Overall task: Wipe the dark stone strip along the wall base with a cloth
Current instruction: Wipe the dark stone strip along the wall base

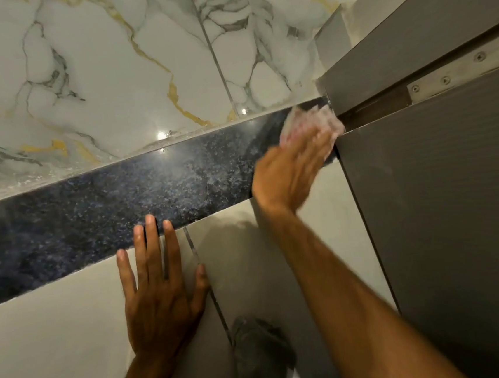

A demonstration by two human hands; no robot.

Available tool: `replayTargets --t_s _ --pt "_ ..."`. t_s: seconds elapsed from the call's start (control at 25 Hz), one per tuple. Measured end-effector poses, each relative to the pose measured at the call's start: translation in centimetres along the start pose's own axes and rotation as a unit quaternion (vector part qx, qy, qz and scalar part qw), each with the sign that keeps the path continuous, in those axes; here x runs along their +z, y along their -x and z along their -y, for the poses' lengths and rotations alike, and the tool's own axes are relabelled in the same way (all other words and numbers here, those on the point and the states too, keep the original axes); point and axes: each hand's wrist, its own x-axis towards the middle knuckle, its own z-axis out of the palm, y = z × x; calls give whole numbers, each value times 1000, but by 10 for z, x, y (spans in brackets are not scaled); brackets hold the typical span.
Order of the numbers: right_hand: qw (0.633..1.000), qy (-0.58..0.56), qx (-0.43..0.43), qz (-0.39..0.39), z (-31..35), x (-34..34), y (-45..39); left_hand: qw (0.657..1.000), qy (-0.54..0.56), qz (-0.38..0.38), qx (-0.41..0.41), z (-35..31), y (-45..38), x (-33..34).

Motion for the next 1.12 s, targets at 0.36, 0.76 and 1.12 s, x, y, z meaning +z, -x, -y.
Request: replayTargets --t_s 0.36,0.76,1.12 --pt "996 37 -61 -53 -26 6 -19 1000 1 0 2 0 -3 0" --pt "985 31 -169 -26 -31 16 35 1000 -9 -11 -8 -2 -4 -4" --pt "972 45 -232 2 -28 10 88 998 -3 -29 -62 1 15 -4"
